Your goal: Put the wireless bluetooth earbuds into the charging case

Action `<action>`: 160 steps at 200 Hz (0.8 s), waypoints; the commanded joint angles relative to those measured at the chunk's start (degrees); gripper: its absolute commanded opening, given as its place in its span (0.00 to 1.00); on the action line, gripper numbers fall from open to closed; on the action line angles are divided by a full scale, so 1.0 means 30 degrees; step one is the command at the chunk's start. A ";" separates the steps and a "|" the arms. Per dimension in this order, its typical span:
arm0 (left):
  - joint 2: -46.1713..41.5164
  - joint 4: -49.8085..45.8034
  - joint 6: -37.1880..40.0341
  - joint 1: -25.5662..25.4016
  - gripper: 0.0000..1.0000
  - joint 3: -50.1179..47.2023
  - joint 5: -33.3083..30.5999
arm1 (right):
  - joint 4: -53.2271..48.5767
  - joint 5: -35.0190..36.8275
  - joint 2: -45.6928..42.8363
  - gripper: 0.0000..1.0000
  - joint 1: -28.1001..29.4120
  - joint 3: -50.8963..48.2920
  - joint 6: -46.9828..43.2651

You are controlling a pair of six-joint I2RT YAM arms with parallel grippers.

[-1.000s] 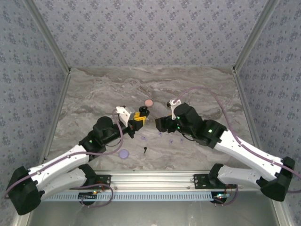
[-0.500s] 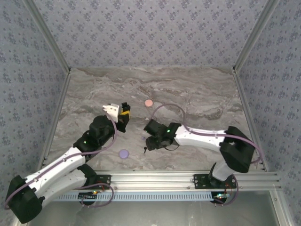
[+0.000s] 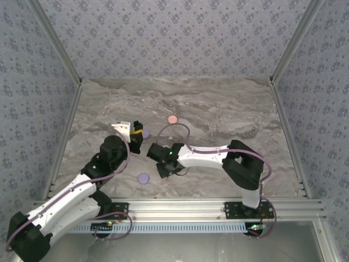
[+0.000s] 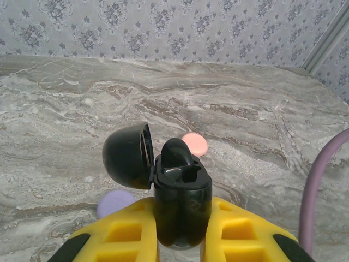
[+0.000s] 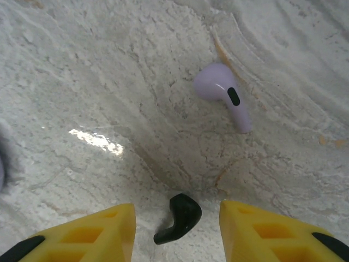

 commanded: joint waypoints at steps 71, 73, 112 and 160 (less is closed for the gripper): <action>-0.0229 0.0471 -0.0178 0.0107 0.00 -0.0008 0.0734 | -0.1378 0.0844 0.1247 0.37 0.0391 0.0942 -0.0148; -0.0237 0.0472 -0.0176 0.0096 0.00 -0.0008 0.0753 | -0.1368 0.0853 0.1248 0.36 0.0387 0.0932 -0.0148; -0.0169 0.0560 -0.0176 0.0094 0.00 -0.0016 0.0902 | -0.1034 0.0852 0.1230 0.29 0.0394 0.0788 -0.0309; -0.0187 0.0696 -0.0154 0.0113 0.00 -0.0067 0.1201 | -0.0645 0.1173 0.0748 0.21 0.0387 0.0558 -0.0674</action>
